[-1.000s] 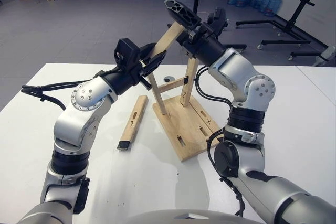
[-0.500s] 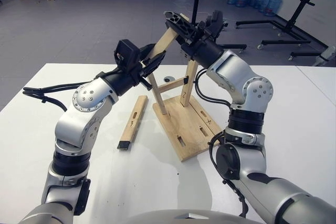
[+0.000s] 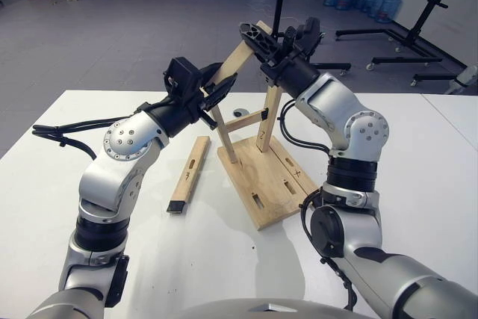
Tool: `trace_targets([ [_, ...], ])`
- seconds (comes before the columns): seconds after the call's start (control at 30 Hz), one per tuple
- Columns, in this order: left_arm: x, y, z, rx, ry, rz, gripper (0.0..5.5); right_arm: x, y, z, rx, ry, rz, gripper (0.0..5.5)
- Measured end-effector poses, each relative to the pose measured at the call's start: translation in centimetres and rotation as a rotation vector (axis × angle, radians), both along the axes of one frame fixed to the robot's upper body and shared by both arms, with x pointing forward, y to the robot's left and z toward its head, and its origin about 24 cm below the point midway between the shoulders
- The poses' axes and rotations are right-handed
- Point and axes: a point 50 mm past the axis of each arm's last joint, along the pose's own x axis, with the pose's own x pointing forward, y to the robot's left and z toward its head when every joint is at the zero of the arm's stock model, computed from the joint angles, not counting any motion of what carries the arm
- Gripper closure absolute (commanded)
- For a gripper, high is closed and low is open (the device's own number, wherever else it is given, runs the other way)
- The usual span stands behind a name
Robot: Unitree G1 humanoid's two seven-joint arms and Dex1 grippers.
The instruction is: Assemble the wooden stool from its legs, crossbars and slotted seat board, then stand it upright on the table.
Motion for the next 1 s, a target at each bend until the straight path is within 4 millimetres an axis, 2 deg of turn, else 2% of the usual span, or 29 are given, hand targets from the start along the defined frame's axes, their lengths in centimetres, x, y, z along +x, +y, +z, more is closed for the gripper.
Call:
trace_targets([
  [0.23,0.2,-0.2,-0.6,-0.027,0.059,-0.003,2.65,0.1,0.1,-0.7,-0.057,-0.012,-0.017,5.11],
  [0.33,0.2,1.1,0.1,-0.052,0.039,0.039,2.18,0.6,-1.0,-1.5,-0.113,-0.017,-0.085,5.11],
  [0.37,0.4,1.7,0.5,-0.099,0.045,0.042,2.01,0.5,-1.8,-1.6,-0.128,-0.029,-0.121,5.11],
  [0.47,2.2,4.1,4.5,-0.357,0.009,0.069,1.57,-0.8,-6.5,-2.7,-0.179,-0.048,-0.3,5.11],
  [0.53,3.3,7.2,5.9,-0.529,0.006,0.195,1.35,-2.0,-9.8,-2.9,-0.229,-0.08,-0.407,5.11],
  [0.6,4.1,10.3,5.3,-0.65,0.053,0.356,1.32,-3.4,-13.2,-2.8,-0.278,-0.106,-0.521,5.11],
  [0.67,4.7,11.9,4.5,-0.713,0.097,0.446,1.32,-4.7,-15.4,-2.8,-0.306,-0.115,-0.598,5.11],
  [0.73,5.1,12.6,3.9,-0.738,0.129,0.495,1.32,-5.3,-16.6,-3.2,-0.354,-0.113,-0.633,5.11],
  [0.83,5.1,12.6,3.5,-0.713,0.119,0.538,1.32,-4.4,-16.8,-4.6,-0.442,-0.094,-0.615,5.11],
  [0.97,4.9,13.2,0.5,-0.655,0.179,0.628,1.32,-2.9,-15.6,-8.0,-0.528,-0.02,-0.533,5.11],
  [1.0,4.9,13.2,0.4,-0.648,0.179,0.636,1.32,-2.8,-15.4,-8.8,-0.534,-0.002,-0.518,5.11],
])
